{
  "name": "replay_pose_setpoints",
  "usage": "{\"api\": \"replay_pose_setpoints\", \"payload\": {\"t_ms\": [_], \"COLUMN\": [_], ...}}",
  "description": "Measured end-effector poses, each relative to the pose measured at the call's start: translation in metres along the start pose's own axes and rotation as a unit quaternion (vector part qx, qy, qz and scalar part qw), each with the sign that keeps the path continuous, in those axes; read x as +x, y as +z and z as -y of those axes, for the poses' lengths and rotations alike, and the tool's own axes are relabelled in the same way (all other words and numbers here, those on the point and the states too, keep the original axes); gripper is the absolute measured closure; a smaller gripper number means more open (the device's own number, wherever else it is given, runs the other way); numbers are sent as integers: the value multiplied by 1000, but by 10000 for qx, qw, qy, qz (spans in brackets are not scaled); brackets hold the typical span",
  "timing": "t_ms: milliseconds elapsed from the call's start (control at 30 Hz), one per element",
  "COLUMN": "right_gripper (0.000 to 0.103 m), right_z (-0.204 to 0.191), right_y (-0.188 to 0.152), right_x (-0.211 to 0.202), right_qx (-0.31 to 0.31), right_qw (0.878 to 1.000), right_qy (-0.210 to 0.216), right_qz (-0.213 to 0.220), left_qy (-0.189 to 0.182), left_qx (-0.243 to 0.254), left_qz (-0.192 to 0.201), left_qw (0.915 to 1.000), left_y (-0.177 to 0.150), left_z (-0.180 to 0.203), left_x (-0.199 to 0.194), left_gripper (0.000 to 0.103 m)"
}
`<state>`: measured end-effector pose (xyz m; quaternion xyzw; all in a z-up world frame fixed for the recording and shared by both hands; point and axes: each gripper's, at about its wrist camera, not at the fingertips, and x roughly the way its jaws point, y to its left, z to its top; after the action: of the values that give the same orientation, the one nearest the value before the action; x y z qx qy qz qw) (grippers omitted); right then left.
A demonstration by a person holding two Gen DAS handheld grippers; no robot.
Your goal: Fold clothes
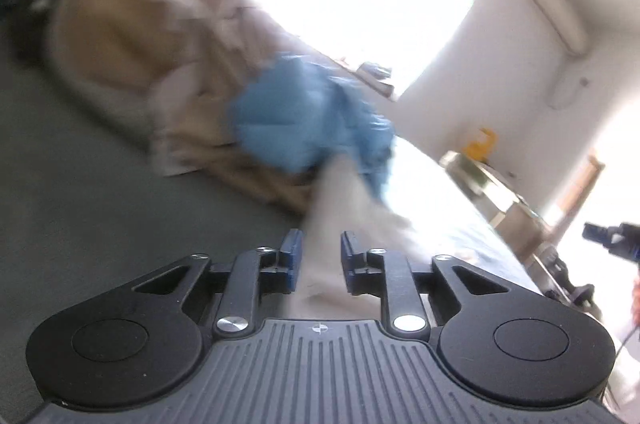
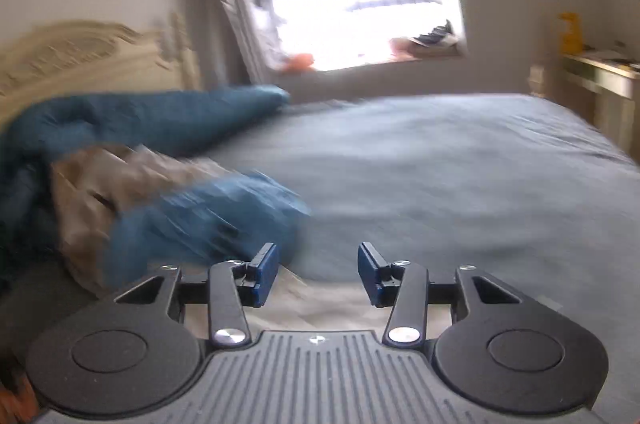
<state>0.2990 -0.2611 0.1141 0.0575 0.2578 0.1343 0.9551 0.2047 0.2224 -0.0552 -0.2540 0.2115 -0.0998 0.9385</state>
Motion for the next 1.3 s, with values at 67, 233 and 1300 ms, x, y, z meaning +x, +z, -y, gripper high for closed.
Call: {"api": "replay_pose_setpoints", "payload": {"t_ms": [67, 233, 1300], "right_gripper": [63, 68, 43], "right_z": [20, 32, 142], "right_y": [-17, -62, -293], "right_x": [-4, 33, -234], "right_qx": [-107, -204, 4450], "right_qw": [9992, 9963, 8927], "right_qy": [-256, 128, 444], "right_qz": [-285, -821, -552], "left_qy": [2, 553, 242], "left_qx": [357, 987, -1587], "left_qz": [-245, -871, -1261], "left_qw": [9991, 9898, 9789], "left_y": [6, -1, -90], "left_z": [22, 42, -5], "left_x": [26, 93, -134], "left_gripper": [81, 80, 51]}}
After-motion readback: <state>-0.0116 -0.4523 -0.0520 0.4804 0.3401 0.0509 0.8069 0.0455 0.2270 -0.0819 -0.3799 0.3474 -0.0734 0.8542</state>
